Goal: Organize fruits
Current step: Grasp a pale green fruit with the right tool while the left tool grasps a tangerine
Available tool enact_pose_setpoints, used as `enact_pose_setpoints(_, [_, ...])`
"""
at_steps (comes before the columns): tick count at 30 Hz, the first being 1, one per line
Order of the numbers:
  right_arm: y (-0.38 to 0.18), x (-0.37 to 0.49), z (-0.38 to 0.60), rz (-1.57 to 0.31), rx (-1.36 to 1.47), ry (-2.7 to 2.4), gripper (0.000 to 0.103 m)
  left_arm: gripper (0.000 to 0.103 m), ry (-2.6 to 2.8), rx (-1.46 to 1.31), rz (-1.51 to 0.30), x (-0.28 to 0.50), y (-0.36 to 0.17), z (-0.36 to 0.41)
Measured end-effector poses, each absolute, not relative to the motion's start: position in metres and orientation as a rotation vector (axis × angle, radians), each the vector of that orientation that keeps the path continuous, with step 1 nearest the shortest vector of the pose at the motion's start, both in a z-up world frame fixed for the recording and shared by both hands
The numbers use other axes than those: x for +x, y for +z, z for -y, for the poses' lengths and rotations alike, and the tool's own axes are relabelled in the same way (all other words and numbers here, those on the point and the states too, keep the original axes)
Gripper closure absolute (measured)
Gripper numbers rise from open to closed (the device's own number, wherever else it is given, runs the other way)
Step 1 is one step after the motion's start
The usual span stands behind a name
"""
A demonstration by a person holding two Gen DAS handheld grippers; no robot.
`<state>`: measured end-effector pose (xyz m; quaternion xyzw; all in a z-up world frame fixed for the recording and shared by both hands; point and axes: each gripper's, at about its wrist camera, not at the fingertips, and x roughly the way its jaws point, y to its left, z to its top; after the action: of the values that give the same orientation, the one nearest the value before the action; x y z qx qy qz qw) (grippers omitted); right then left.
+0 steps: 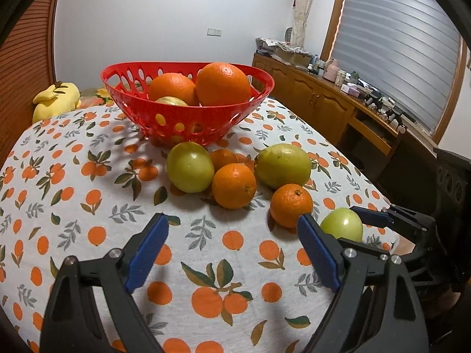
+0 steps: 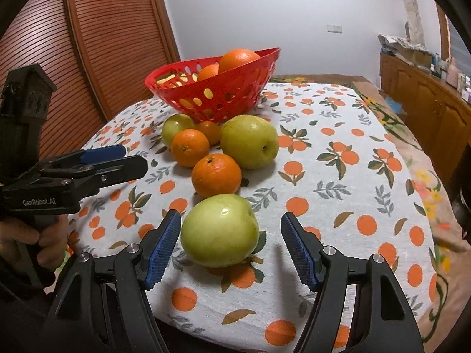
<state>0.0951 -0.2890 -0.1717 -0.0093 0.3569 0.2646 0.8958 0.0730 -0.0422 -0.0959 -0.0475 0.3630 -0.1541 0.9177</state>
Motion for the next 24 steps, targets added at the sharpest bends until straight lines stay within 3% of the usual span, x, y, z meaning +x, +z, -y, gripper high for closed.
enact_pose_setpoints(3, [-0.175, 0.098, 0.288, -0.752, -0.017, 0.557, 0.032, 0.014, -0.317, -0.095, -0.747, 0.073, -0.096, 0.042])
enact_pose_setpoints(6, [-0.178, 0.099, 0.287, -0.758, -0.023, 0.563, 0.045, 0.014, -0.319, -0.09, -0.746, 0.074, -0.097, 0.044])
enact_pose_setpoints(11, [-0.177, 0.099, 0.29, -0.755, -0.013, 0.567, 0.046, 0.017, -0.336, -0.074, -0.75, 0.077, -0.097, 0.052])
enact_pose_setpoints(18, [-0.175, 0.1, 0.305, -0.737, -0.006, 0.536, 0.046, 0.037, -0.393, -0.048, -0.782, 0.09, -0.099, 0.072])
enact_pose_setpoints(24, [-0.172, 0.102, 0.321, -0.724, 0.002, 0.497, 0.046, 0.046, -0.448, -0.023, -0.799, 0.099, -0.099, 0.095])
